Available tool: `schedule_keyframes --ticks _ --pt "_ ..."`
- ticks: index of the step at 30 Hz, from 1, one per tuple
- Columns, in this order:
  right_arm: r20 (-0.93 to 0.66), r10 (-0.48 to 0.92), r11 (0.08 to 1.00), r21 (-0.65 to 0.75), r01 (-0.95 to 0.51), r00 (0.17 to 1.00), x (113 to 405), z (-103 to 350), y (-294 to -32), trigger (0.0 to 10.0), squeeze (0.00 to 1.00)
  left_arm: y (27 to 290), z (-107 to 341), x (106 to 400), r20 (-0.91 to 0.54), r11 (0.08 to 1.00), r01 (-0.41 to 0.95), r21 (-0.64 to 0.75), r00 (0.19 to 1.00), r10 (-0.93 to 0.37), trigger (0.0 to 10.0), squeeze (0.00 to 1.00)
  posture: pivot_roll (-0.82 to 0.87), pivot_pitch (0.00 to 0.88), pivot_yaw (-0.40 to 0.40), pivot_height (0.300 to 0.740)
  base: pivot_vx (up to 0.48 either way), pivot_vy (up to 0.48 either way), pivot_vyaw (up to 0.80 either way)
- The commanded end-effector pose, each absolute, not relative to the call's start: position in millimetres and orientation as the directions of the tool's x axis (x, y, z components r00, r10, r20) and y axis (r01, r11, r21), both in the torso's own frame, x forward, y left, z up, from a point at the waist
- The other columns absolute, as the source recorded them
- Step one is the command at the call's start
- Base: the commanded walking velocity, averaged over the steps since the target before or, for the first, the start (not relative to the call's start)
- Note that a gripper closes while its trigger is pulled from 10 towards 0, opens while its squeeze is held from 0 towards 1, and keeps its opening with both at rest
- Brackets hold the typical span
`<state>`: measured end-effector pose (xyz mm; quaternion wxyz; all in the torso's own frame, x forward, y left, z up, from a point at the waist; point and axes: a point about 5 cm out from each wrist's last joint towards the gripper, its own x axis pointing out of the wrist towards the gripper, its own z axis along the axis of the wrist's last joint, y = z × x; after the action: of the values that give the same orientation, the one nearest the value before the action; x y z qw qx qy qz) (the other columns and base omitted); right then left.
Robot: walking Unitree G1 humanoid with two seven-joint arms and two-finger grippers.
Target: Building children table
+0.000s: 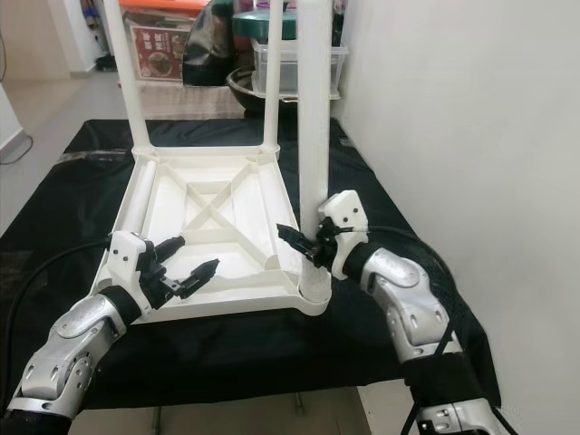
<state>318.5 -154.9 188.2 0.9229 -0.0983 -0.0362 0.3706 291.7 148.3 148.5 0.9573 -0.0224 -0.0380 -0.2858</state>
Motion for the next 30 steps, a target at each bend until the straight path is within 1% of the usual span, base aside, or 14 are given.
schedule_keyframes --ticks 1,6,11,16,21,30 --pt "-0.040 0.709 0.686 -0.196 -0.701 0.705 315 177 -148 0.0 0.00 147 148 293 0.085 0.833 0.553 -0.033 0.832 -0.549 10.0 0.00 0.04 0.000 -0.087 0.740 0.000 0.000 0.00" --pt "-0.059 0.720 0.669 -0.206 -0.714 0.691 314 174 -146 0.0 0.00 147 148 292 0.087 0.834 0.551 -0.035 0.833 -0.547 10.0 0.00 0.04 0.000 -0.092 0.740 0.000 0.000 0.00" --pt "-0.047 0.721 0.680 -0.148 -0.718 0.692 313 171 -147 0.0 0.00 146 148 291 0.091 0.832 0.552 -0.046 0.832 -0.547 10.0 0.00 0.04 0.000 -0.092 0.740 0.000 0.000 0.00" --pt "-0.045 0.702 0.710 -0.034 -0.703 0.711 316 166 -153 0.0 0.00 147 149 291 0.095 0.831 0.553 -0.064 0.832 -0.546 10.0 0.00 0.04 0.000 -0.092 0.740 0.000 0.000 0.00" --pt "-0.048 0.706 0.706 -0.034 -0.708 0.706 315 163 -152 0.0 0.00 147 150 291 0.095 0.831 0.552 -0.064 0.833 -0.546 10.0 0.00 0.04 0.000 -0.094 0.740 0.000 0.000 0.00" --pt "-0.058 0.722 0.690 -0.016 -0.723 0.690 309 153 -143 0.0 0.00 147 149 292 0.093 0.834 0.548 -0.062 0.835 -0.542 10.0 0.00 0.04 0.000 -0.093 0.740 0.000 0.000 0.00"
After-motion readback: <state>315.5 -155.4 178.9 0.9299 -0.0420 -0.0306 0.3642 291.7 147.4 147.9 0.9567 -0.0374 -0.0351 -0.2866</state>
